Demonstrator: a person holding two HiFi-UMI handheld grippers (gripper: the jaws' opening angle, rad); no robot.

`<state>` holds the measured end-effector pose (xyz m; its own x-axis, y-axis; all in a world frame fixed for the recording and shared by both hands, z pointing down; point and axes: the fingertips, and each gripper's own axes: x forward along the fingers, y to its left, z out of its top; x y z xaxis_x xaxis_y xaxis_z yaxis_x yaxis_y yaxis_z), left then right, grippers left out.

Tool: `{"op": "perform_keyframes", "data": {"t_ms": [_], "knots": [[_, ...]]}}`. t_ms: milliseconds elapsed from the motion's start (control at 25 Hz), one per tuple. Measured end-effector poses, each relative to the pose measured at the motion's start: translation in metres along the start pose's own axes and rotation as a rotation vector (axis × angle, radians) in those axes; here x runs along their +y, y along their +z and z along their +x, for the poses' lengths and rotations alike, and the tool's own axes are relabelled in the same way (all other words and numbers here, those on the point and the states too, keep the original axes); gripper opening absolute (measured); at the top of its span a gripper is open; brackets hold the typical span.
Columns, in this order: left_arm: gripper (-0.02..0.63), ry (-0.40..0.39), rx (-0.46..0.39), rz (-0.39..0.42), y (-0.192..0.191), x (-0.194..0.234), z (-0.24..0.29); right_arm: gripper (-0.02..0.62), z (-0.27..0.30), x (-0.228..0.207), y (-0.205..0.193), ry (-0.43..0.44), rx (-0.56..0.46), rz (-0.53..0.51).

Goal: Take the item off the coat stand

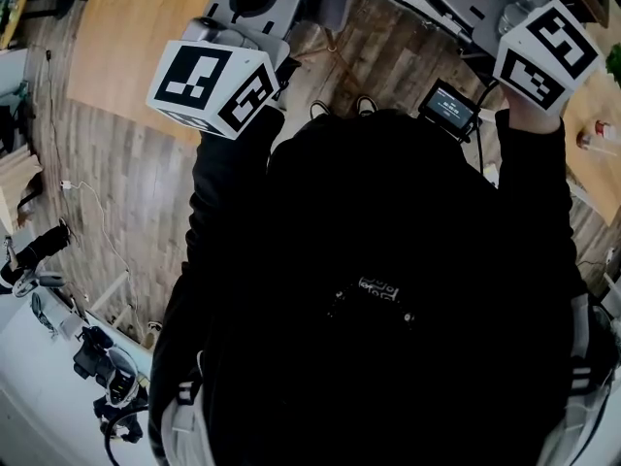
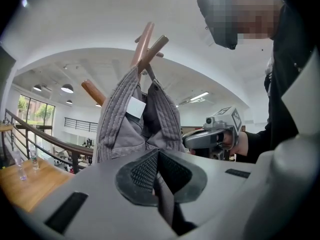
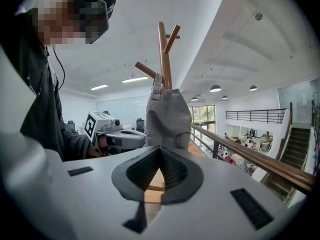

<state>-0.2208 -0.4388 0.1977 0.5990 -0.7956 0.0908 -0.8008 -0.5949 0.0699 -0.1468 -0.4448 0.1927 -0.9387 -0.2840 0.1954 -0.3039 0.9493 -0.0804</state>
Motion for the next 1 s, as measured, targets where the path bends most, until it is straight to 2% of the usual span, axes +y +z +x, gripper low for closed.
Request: {"op": "perform_keyframes", "data": {"t_ms": [200, 480, 840, 1000], "knots": [[0.004, -0.024, -0.008, 0.000, -0.003, 0.005, -0.020, 0.017, 0.007, 0.018, 0.002, -0.035, -0.008, -0.005], [0.005, -0.071, -0.037, -0.006, 0.005, 0.006, -0.017, 0.017, 0.006, 0.020, 0.011, -0.073, -0.009, -0.009], [0.004, -0.137, -0.037, 0.028, 0.014, 0.001, -0.010, 0.017, 0.004, 0.021, 0.029, -0.117, -0.017, -0.025], [0.004, -0.171, -0.041, 0.048, 0.012, -0.003, -0.006, 0.017, 0.000, 0.020, 0.024, -0.144, -0.025, -0.029]]}}
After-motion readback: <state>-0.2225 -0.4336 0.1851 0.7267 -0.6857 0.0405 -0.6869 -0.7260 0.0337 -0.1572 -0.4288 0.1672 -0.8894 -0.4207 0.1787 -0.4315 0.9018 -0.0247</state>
